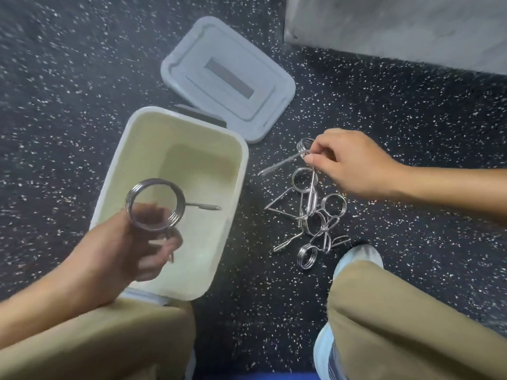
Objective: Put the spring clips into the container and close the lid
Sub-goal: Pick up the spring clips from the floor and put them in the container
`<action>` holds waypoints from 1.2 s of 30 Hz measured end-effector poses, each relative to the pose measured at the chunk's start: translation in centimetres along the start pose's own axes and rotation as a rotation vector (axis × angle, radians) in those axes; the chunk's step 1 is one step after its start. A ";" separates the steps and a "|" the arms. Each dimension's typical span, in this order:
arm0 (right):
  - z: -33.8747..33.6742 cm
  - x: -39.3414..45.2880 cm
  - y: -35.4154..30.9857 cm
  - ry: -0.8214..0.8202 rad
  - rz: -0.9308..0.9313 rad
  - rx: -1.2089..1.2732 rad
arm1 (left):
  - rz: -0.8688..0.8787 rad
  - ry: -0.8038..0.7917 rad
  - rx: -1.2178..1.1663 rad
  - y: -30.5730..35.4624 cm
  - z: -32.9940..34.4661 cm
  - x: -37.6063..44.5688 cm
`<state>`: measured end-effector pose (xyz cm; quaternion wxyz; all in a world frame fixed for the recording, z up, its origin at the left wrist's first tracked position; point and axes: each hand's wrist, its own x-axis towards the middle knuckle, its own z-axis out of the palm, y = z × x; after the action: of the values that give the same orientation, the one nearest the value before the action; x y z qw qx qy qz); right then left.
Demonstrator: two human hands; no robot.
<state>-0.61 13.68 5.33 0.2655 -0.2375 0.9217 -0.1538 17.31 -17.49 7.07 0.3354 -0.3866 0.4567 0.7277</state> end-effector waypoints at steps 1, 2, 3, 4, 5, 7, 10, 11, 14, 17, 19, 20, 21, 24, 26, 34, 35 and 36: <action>-0.1 0.0 -0.1 0.008 0.009 0.010 | -0.001 0.040 -0.063 -0.4 0.2 0.2; 0.0 0.5 -0.6 0.013 0.007 0.023 | 0.002 0.081 -0.130 -0.8 -0.2 0.4; 0.0 0.7 -1.0 0.015 0.015 0.034 | -0.007 0.115 -0.179 -1.1 -0.3 0.7; -0.1 0.9 -1.4 0.015 0.017 0.042 | -0.013 0.145 -0.215 -1.4 -0.5 1.0; -0.1 1.1 -1.8 0.019 0.013 0.046 | -0.013 0.163 -0.238 -1.6 -0.6 1.3; -0.3 1.7 -2.7 0.027 -0.007 0.050 | -0.010 0.173 -0.261 -2.1 -1.0 2.0; -0.6 2.6 -4.0 0.041 -0.063 0.035 | -0.037 0.196 -0.236 -2.7 -1.5 3.1; -0.6 2.8 -4.5 0.049 -0.081 0.024 | -0.053 0.206 -0.226 -2.9 -1.6 3.6; -0.8 3.5 -6.1 0.075 -0.148 0.015 | -0.093 0.242 -0.244 -4.0 -1.9 5.3; -0.7 4.0 -7.5 0.082 -0.211 0.010 | -0.184 0.259 -0.379 -4.8 -2.2 7.1; -0.6 4.3 -8.2 0.093 -0.252 0.000 | -0.246 0.262 -0.495 -5.1 -2.5 8.3; -0.5 4.6 -8.6 0.101 -0.274 -0.008 | -0.274 0.267 -0.546 -5.3 -2.9 8.9; -0.4 4.8 -8.9 0.107 -0.296 -0.020 | -0.303 0.263 -0.589 -5.3 -3.1 9.3; 0.1 5.3 -10.5 0.130 -0.435 -0.059 | -0.361 0.264 -0.676 -5.5 -3.6 10.2; 0.4 5.7 -11.8 0.146 -0.555 -0.106 | -0.385 0.294 -0.684 -5.9 -3.6 10.5; 3.8 9.9 -16.6 0.127 -1.013 -0.483 | -0.349 0.387 -0.699 -5.5 -3.0 10.1; 4.4 10.5 -17.0 0.099 -1.056 -0.537 | -0.328 0.373 -0.701 -5.3 -2.9 10.0; 4.9 11.1 -17.3 0.067 -1.091 -0.586 | -0.306 0.373 -0.703 -5.1 -2.7 9.9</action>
<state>-0.02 -7.35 3.83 0.0434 -0.7324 0.6793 -0.0151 17.59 -16.85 -4.33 0.1990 -0.6660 0.1709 0.6983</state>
